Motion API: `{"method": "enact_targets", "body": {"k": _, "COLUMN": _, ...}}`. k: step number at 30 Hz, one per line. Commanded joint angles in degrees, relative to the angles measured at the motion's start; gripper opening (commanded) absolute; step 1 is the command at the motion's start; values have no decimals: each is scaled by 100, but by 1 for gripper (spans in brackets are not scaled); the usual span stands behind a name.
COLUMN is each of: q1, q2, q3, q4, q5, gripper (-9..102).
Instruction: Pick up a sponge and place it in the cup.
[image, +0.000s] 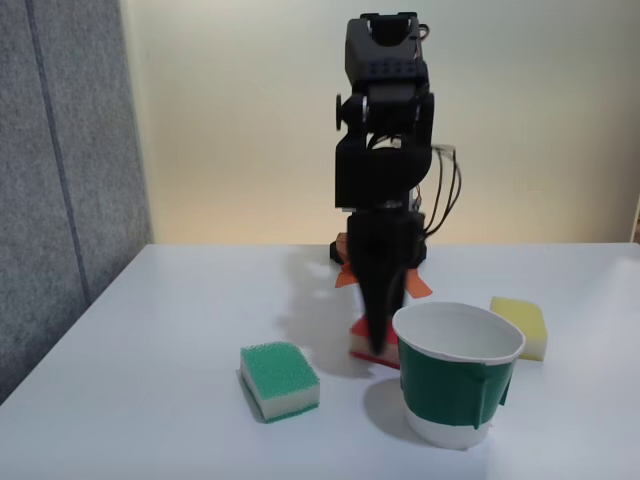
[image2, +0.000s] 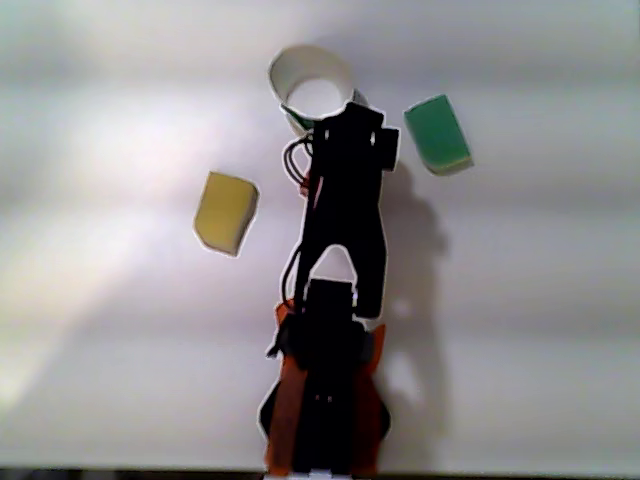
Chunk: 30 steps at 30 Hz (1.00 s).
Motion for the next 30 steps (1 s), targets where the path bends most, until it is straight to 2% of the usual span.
{"method": "enact_targets", "body": {"k": 1, "q1": 9, "q2": 53, "q3": 149, "q4": -167, "q5": 149, "gripper": 34}}
{"method": "enact_targets", "body": {"k": 6, "q1": 0, "q2": 35, "q3": 492, "q4": -360, "q5": 343, "gripper": 28}}
{"method": "enact_targets", "body": {"k": 11, "q1": 0, "q2": 237, "q3": 853, "q4": -369, "q5": 501, "gripper": 18}}
{"method": "enact_targets", "body": {"k": 14, "q1": -9, "q2": 413, "q3": 993, "q4": -334, "q5": 448, "gripper": 0}}
{"method": "enact_targets", "body": {"k": 20, "q1": 0, "q2": 949, "q3": 967, "q4": 158, "q5": 360, "gripper": 0}}
{"method": "enact_targets", "body": {"k": 26, "q1": 132, "q2": 1846, "q3": 932, "q4": 729, "q5": -176, "gripper": 0}}
{"method": "enact_targets", "body": {"k": 30, "q1": 193, "q2": 2593, "q3": 826, "q4": 1371, "q5": -246, "gripper": 0}}
